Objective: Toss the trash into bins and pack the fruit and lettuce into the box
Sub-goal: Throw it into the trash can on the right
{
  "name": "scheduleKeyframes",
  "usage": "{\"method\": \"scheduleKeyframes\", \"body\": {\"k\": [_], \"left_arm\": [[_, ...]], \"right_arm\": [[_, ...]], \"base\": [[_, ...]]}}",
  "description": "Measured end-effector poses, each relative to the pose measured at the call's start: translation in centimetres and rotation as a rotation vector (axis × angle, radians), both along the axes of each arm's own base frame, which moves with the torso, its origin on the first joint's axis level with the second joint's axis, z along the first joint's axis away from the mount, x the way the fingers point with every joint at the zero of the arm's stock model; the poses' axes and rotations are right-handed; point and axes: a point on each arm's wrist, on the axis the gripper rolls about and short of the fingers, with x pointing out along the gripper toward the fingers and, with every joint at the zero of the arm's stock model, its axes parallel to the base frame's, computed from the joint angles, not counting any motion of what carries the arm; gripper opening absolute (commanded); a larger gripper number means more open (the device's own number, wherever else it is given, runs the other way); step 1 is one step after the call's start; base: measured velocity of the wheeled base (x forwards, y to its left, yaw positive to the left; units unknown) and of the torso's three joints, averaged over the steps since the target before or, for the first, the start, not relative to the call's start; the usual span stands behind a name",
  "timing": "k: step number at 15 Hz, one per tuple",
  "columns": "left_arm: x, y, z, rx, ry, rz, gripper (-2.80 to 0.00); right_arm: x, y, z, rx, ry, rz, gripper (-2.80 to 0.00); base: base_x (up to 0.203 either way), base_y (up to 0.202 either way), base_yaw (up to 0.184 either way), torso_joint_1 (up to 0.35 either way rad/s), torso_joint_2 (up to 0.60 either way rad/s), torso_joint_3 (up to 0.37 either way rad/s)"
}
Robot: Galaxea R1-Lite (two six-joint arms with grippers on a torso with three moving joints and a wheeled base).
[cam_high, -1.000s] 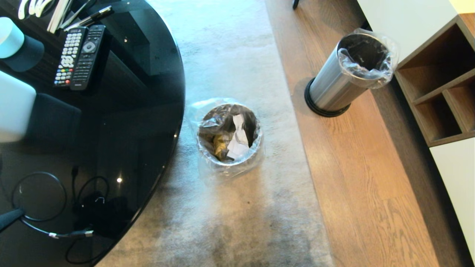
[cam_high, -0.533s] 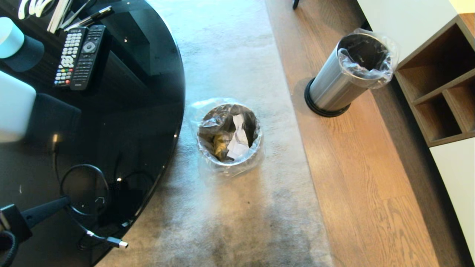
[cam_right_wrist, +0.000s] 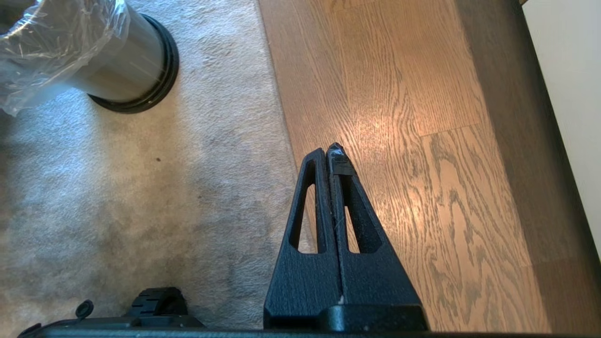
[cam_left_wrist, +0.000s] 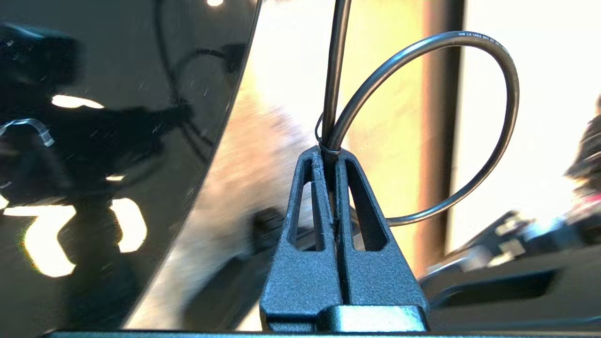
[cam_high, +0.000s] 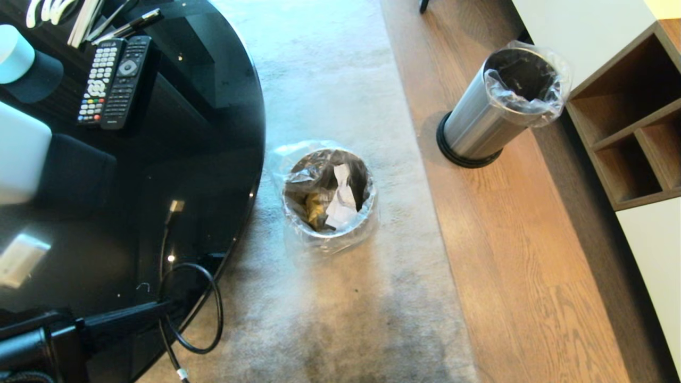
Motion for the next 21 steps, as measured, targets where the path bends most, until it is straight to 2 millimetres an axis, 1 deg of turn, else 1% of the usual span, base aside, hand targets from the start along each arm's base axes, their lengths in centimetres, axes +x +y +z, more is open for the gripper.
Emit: {"method": "scheduleKeyframes", "body": {"k": [4, 6, 10, 13, 15, 17, 21], "left_arm": [[-1.8, -0.2, -0.5, 0.169, -0.028, 0.045, -2.80], [-2.4, -0.3, -0.2, 0.231, -0.076, 0.061, -2.80], [-3.9, -0.8, 0.4, 0.242, -0.162, 0.018, -2.80], [-5.5, -0.9, 0.5, 0.247, -0.214, 0.017, -2.80], [-6.8, -0.8, 0.3, 0.280, -0.257, 0.063, -2.80], [-8.0, -0.6, -0.1, 0.341, -0.307, 0.146, -2.80], [-10.0, -0.2, -1.9, 0.458, -0.385, 0.280, -2.80]], "right_arm": [[0.0, 0.0, 0.0, 0.000, 0.000, 0.001, -2.80], [0.0, 0.0, 0.0, 0.000, 0.000, 0.001, -2.80], [0.0, 0.0, 0.0, 0.000, 0.000, 0.001, -2.80], [0.0, 0.0, 0.0, 0.000, 0.000, 0.001, -2.80], [0.0, 0.0, 0.0, 0.000, 0.000, 0.001, -2.80], [0.0, 0.0, 0.0, 0.000, 0.000, 0.001, -2.80], [0.0, 0.0, 0.0, 0.000, 0.000, 0.000, -2.80]], "base": [[0.000, 0.000, 0.000, 0.000, 0.00, 0.000], [0.000, 0.000, 0.000, 0.000, 0.00, 0.000], [0.000, 0.000, 0.000, 0.000, 0.00, 0.000], [0.000, 0.000, 0.000, 0.000, 0.00, 0.000], [0.000, 0.000, 0.000, 0.000, 0.00, 0.000], [0.000, 0.000, 0.000, 0.000, 0.00, 0.000], [0.000, 0.000, 0.000, 0.000, 0.00, 0.000]]}}
